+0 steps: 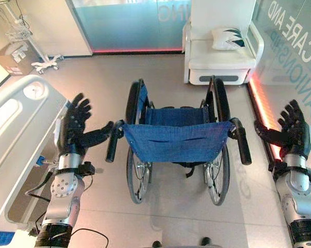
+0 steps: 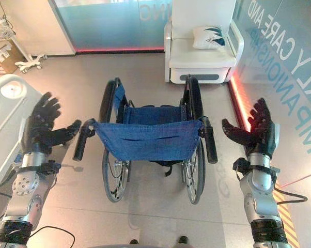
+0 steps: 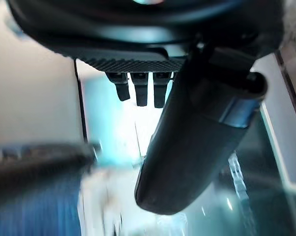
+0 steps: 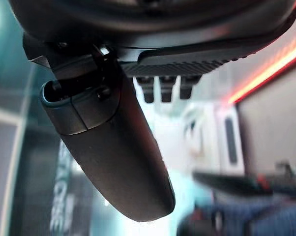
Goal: Push the wheelchair next to the bed
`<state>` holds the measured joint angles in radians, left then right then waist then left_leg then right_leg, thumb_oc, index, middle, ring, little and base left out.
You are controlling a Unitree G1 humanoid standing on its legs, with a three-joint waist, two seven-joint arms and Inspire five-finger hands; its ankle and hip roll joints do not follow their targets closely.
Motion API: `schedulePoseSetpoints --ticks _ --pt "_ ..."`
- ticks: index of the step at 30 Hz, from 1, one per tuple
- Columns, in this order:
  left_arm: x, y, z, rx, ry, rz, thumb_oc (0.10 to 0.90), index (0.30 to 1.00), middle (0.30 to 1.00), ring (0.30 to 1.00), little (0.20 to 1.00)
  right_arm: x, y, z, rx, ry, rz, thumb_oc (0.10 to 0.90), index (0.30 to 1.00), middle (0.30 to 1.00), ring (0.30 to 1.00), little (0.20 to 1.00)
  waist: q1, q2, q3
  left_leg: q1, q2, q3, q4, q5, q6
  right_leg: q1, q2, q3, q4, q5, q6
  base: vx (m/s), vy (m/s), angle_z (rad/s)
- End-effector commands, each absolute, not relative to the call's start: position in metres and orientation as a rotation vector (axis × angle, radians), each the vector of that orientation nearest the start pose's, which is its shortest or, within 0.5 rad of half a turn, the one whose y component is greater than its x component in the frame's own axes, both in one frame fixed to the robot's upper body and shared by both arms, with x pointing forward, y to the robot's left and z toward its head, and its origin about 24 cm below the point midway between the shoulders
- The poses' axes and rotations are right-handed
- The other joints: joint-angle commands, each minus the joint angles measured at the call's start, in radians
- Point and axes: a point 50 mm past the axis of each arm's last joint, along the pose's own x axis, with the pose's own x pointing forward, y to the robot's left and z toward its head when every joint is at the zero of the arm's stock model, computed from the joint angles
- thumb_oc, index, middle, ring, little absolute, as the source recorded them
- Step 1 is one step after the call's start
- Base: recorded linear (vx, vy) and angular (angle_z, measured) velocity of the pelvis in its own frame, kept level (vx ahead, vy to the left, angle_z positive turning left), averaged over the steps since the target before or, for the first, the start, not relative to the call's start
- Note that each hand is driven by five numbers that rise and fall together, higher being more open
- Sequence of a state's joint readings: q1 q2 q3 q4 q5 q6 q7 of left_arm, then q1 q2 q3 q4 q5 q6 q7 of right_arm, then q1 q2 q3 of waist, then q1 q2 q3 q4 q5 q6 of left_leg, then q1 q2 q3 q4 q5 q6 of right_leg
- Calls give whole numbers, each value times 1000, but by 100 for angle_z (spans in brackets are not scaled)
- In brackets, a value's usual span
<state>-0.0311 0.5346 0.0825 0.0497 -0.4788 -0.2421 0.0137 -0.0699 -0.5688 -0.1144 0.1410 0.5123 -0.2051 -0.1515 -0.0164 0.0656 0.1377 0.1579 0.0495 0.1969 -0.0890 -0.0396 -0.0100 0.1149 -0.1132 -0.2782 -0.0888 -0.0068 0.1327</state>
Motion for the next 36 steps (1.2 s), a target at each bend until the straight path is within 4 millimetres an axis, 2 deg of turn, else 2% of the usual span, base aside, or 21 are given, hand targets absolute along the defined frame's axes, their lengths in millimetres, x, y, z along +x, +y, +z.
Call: schedulePoseSetpoints --ticks 1,7,12,16,20,26,29,36 --pt "259 274 152 125 -452 -3 800 900 900 900 900 266 -287 150 -129 -435 -164 800 900 900 900 900 -4 -46 -55 -30 -65 13 2 -2 23 -21 49 4 41 -16 -39 0 0 0" --pt "258 270 150 246 -408 -31 800 900 900 900 900 262 -269 157 -105 -456 -11 800 900 900 900 900 -7 -49 -55 -34 -62 22 4 4 24 -30 51 3 45 -12 -35 0 0 0" --pt "256 278 146 410 -341 12 800 900 900 900 900 261 -262 157 -170 -420 51 800 900 900 900 900 -7 -51 -51 -37 -63 29 9 6 24 -32 51 2 49 -11 -33 0 0 0" --pt "259 284 146 513 -308 62 800 900 900 900 900 263 -267 151 -269 -349 13 800 900 900 900 900 -7 -53 -48 -38 -64 29 11 7 24 -33 52 2 53 -11 -31 0 0 0" --pt "261 285 146 522 -295 64 800 900 900 900 900 266 -271 142 -278 -280 -4 800 900 900 900 900 -6 -57 -48 -37 -64 29 13 7 25 -33 52 1 55 -11 -30 0 0 0" --pt "268 282 141 532 -264 77 800 900 900 900 900 272 -273 139 -345 -233 -35 800 900 900 900 900 -5 -63 -43 -36 -65 29 17 5 26 -33 54 7 62 -11 -30 0 0 0" --pt "273 281 136 560 -243 105 800 900 900 900 900 276 -275 134 -426 -174 -53 800 900 900 900 900 -7 -64 -39 -33 -66 31 18 4 27 -34 55 9 65 -11 -29 0 0 0" --pt "284 293 132 705 -153 176 800 900 900 900 900 286 -288 119 -581 20 -92 800 900 900 900 900 -11 -69 -36 -32 -65 37 26 0 25 -32 58 15 68 -12 -30 0 0 0"
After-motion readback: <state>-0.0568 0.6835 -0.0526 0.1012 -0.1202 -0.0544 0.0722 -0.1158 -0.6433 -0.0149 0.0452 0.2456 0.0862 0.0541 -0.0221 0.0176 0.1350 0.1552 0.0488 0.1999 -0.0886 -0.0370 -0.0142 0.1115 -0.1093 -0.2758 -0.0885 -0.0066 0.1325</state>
